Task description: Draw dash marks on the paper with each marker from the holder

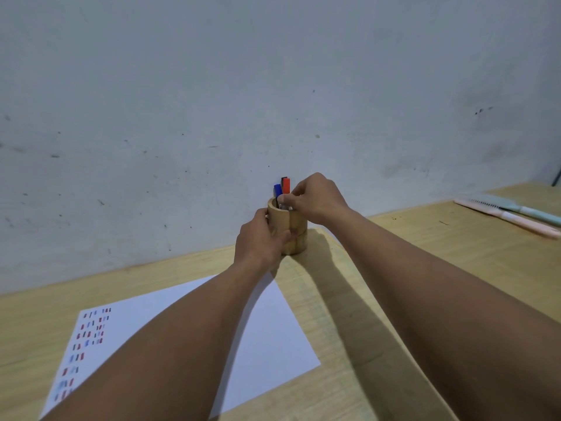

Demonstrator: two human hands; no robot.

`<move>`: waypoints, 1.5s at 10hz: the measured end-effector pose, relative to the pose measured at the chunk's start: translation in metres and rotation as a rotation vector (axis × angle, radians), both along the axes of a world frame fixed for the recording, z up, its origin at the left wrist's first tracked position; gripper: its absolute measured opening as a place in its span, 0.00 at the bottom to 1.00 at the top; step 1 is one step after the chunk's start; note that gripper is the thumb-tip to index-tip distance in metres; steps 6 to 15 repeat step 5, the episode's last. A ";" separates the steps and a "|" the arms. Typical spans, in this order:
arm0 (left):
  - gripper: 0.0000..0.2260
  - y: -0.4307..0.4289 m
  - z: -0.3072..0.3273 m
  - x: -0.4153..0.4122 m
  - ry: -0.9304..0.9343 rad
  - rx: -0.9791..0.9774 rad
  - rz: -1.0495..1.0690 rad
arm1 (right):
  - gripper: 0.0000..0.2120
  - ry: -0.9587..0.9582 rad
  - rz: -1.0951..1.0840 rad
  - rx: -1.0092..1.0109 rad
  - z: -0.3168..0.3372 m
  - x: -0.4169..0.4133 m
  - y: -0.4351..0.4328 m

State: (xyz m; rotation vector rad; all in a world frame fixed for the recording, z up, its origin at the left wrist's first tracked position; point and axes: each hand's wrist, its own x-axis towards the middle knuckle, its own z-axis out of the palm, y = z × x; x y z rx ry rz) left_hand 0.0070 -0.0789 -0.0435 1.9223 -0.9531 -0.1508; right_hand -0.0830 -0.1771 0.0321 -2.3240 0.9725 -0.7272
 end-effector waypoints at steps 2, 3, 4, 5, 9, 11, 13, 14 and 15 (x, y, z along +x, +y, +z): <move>0.29 -0.001 -0.004 0.001 0.012 -0.029 0.000 | 0.16 -0.014 -0.021 -0.002 -0.007 -0.013 0.001; 0.29 -0.002 -0.003 -0.001 0.024 -0.013 0.001 | 0.18 -0.008 -0.017 0.002 -0.010 -0.015 0.002; 0.28 -0.001 0.001 -0.001 0.004 0.009 -0.005 | 0.19 -0.014 -0.012 0.019 -0.010 -0.015 0.003; 0.30 0.008 0.012 -0.008 0.003 0.076 0.013 | 0.21 -0.051 -0.031 0.031 -0.007 -0.020 0.004; 0.30 0.008 0.012 -0.008 0.003 0.076 0.013 | 0.21 -0.051 -0.031 0.031 -0.007 -0.020 0.004; 0.30 0.008 0.012 -0.008 0.003 0.076 0.013 | 0.21 -0.051 -0.031 0.031 -0.007 -0.020 0.004; 0.30 0.008 0.012 -0.008 0.003 0.076 0.013 | 0.21 -0.051 -0.031 0.031 -0.007 -0.020 0.004; 0.30 0.008 0.012 -0.008 0.003 0.076 0.013 | 0.21 -0.051 -0.031 0.031 -0.007 -0.020 0.004; 0.30 0.008 0.012 -0.008 0.003 0.076 0.013 | 0.21 -0.051 -0.031 0.031 -0.007 -0.020 0.004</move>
